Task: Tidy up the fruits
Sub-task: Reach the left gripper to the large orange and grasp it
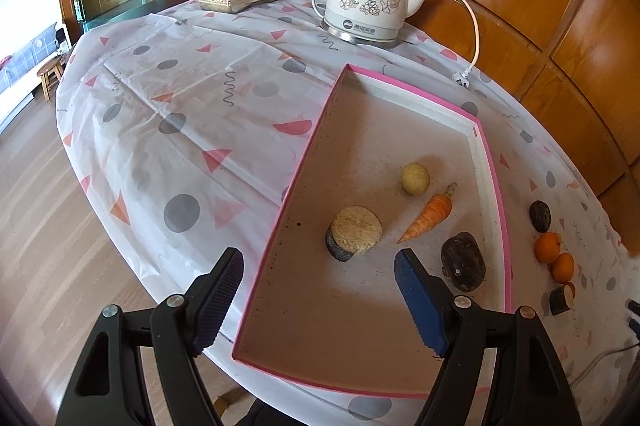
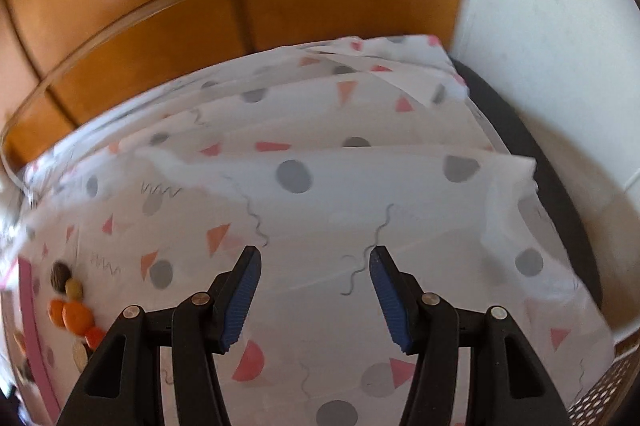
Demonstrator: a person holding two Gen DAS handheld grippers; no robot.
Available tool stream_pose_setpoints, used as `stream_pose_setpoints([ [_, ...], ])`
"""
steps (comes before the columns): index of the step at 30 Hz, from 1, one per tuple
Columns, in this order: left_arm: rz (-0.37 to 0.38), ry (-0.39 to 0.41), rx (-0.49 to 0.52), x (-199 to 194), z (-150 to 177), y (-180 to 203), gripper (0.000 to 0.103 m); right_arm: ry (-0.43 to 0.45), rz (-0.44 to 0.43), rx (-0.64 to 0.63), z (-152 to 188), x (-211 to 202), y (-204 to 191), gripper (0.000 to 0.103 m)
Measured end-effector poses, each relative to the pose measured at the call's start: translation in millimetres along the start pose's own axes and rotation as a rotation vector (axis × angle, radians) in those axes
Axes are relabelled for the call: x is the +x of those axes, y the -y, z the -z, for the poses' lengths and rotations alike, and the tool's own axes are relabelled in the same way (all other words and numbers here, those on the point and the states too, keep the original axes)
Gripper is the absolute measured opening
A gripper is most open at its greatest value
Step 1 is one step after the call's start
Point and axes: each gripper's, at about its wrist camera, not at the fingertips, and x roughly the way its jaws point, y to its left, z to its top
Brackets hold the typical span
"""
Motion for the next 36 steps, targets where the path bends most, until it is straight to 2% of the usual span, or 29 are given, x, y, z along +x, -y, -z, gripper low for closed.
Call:
stream_pose_setpoints([
  [5,0.022,0.009,0.02,-6,-6,13,0.078,-0.031,0.003,0.091,-3,6,20,0.057],
  [9,0.051,0.008,0.064,-9,-7,33,0.078,-0.049,0.001,0.108,-2,10,23,0.057],
  [18,0.141,0.011,0.208,-15,-11,93,0.078,-0.047,-0.007,0.123,-2,8,25,0.057],
  [25,0.212,-0.007,0.358,-7,-7,154,0.078,-0.05,-0.027,0.103,-2,7,20,0.057],
  [31,0.267,-0.049,0.461,14,0,203,0.07,-0.045,-0.048,0.102,-3,4,18,0.057],
  [33,0.278,-0.081,0.48,26,1,216,0.063,-0.047,-0.054,0.102,-3,4,18,0.057],
  [36,0.287,-0.117,0.483,42,1,230,0.057,-0.051,-0.061,0.1,-3,5,17,0.057],
])
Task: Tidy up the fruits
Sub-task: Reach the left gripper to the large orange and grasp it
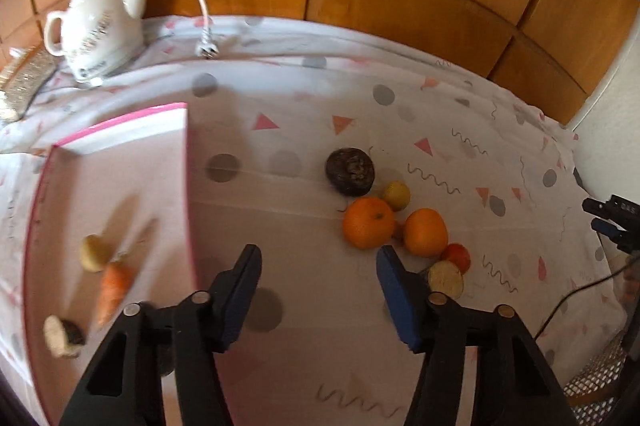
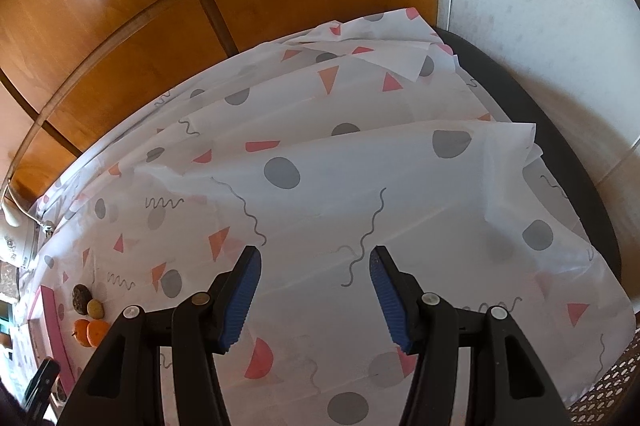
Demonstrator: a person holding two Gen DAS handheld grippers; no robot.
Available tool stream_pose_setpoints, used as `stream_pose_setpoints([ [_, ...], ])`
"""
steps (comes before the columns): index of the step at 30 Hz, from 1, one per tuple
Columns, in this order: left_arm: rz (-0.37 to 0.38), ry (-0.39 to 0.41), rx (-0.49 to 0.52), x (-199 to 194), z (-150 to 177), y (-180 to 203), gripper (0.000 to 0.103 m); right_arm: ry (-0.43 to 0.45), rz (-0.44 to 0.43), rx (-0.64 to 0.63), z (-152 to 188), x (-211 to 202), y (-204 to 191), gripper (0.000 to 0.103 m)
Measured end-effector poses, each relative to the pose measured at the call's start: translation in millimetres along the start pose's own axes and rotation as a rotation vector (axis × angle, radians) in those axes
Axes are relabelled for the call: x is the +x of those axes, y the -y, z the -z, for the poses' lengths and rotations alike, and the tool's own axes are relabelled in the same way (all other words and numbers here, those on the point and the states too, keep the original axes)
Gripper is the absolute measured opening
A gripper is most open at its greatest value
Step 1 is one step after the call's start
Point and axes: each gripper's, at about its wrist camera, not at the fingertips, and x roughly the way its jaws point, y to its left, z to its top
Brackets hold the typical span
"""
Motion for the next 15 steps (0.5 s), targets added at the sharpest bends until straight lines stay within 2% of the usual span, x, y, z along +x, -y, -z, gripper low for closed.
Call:
stream_pose_setpoints([
  [10,0.044,-0.068,-0.02,52,-25,22,0.056,-0.016,-0.011,-0.01,-1,3,-3,0.057],
  [13,0.08,-0.117,-0.036,71,-23,21,0.05,-0.019,-0.009,-0.013,-1,4,-4,0.057],
  [15,0.05,-0.104,-0.008,73,-19,24,0.041,-0.022,-0.008,-0.015,-1,4,-4,0.057],
])
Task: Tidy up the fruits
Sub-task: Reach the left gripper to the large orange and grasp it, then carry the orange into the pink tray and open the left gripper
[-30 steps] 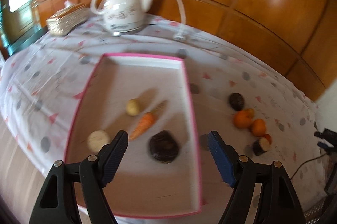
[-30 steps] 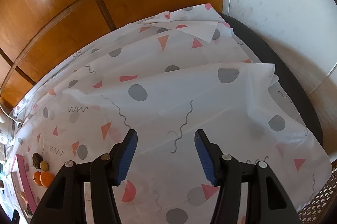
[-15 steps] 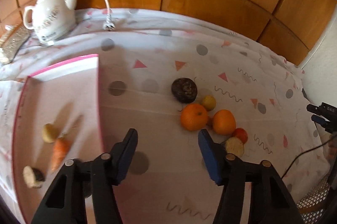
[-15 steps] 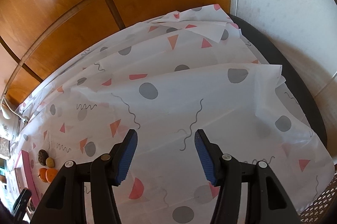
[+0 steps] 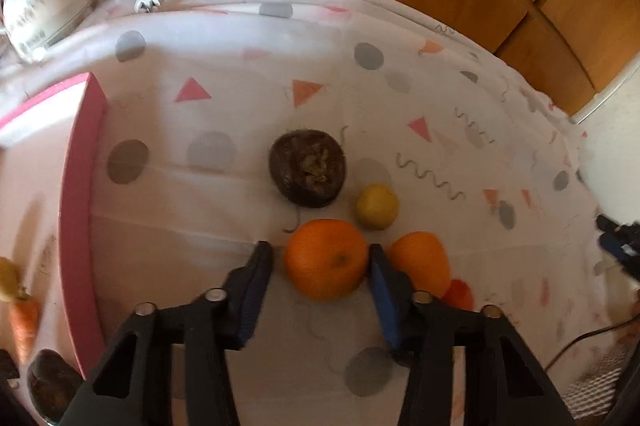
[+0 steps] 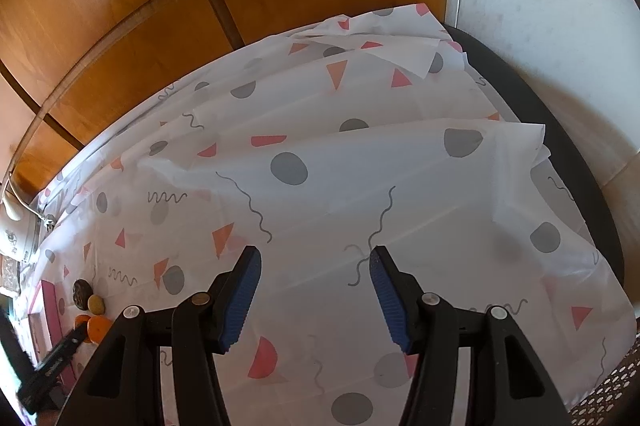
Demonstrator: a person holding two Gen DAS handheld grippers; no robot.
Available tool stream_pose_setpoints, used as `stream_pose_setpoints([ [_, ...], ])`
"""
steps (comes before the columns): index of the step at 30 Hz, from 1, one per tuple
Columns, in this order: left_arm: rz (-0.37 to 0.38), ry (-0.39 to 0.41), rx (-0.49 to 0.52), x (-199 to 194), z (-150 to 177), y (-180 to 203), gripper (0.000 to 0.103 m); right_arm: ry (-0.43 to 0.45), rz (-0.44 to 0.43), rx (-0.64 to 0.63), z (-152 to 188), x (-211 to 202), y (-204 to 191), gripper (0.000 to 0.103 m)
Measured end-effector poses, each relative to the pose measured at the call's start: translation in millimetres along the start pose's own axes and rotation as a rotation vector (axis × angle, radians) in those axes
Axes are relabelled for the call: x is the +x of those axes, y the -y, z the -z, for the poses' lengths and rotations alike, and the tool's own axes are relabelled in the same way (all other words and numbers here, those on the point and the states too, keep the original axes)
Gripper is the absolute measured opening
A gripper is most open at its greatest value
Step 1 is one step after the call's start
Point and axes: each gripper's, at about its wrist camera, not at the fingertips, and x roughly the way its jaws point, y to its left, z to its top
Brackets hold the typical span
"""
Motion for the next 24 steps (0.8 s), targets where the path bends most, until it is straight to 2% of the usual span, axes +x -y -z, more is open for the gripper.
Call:
stream_pose_setpoints([
  [2,0.002,-0.004,0.016,-3,3,0,0.04,-0.003,0.004,0.001,0,1,0,0.057],
  [4,0.031,-0.016,-0.021,-8,6,-7,0.039,-0.006,0.007,0.002,0,2,1,0.057],
  [7,0.026,-0.012,-0.033,-17,15,-15,0.039,-0.014,0.017,0.003,0,4,2,0.057],
  [15,0.002,0.051,-0.004,-54,43,-23,0.039,-0.024,0.047,-0.004,2,8,2,0.057],
  [24,0.012,0.077,-0.034,-86,65,-38,0.039,-0.029,0.079,-0.005,5,9,4,0.057],
])
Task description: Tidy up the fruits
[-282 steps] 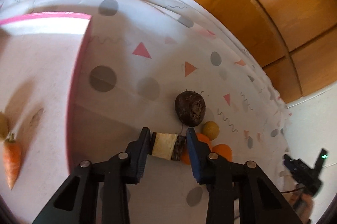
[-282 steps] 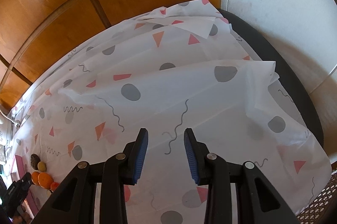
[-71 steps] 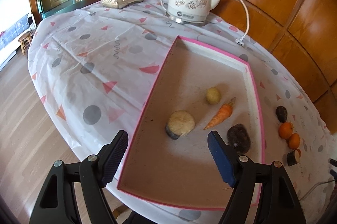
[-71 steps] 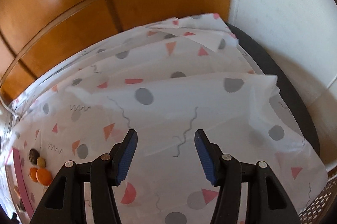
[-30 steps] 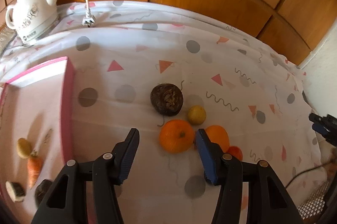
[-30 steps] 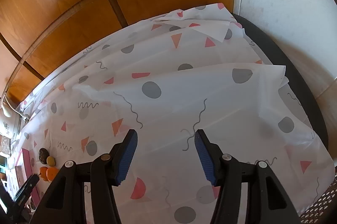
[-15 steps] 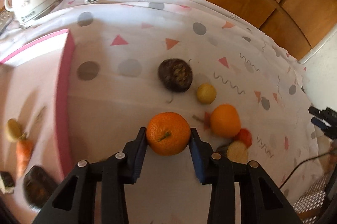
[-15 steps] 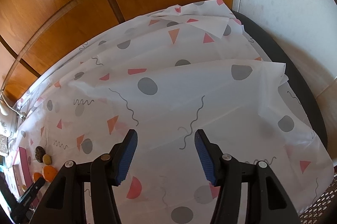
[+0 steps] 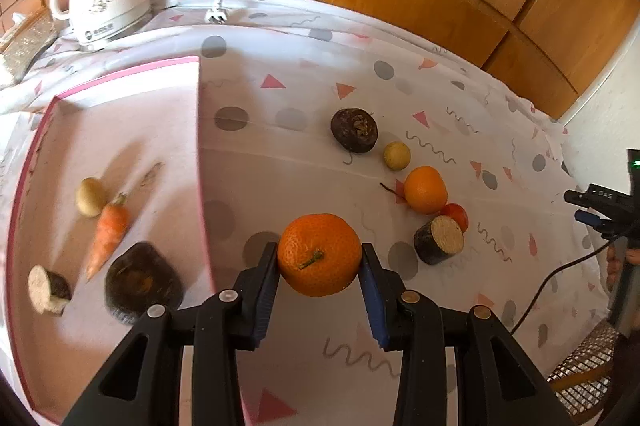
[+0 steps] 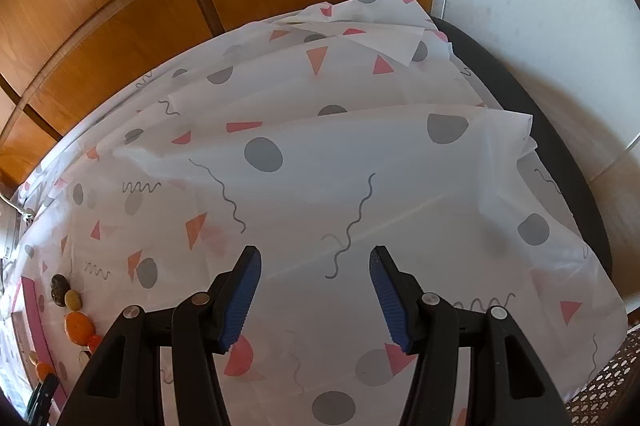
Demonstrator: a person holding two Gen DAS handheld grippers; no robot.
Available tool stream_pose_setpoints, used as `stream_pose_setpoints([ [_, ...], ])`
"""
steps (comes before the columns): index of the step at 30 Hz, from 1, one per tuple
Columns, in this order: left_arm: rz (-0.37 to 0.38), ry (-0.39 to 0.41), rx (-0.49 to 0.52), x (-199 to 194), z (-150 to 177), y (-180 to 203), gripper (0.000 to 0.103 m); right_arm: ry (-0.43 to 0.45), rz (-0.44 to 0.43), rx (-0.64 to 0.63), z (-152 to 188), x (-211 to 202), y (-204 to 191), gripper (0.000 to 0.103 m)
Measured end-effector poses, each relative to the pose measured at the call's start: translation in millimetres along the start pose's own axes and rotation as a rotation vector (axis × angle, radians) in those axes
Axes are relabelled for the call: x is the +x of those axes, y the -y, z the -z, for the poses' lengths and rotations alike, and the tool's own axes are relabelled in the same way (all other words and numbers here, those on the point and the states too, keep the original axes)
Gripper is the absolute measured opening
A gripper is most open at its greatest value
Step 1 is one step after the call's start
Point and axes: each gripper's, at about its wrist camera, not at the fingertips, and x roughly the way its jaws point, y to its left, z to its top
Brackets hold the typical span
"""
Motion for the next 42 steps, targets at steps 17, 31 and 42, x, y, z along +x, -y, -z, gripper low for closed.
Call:
stream_pose_setpoints([
  [17,-0.144,0.163,-0.292,-76,0,-138,0.04,-0.004,0.042,-0.024,5,2,-4,0.057],
  [31,-0.236,0.123,-0.379,-46,-8,-190,0.04,-0.014,0.068,-0.039,6,7,-7,0.057],
  [42,-0.235,0.13,-0.38,-50,5,-176,0.054,-0.016,0.064,-0.053,7,7,-11,0.057],
])
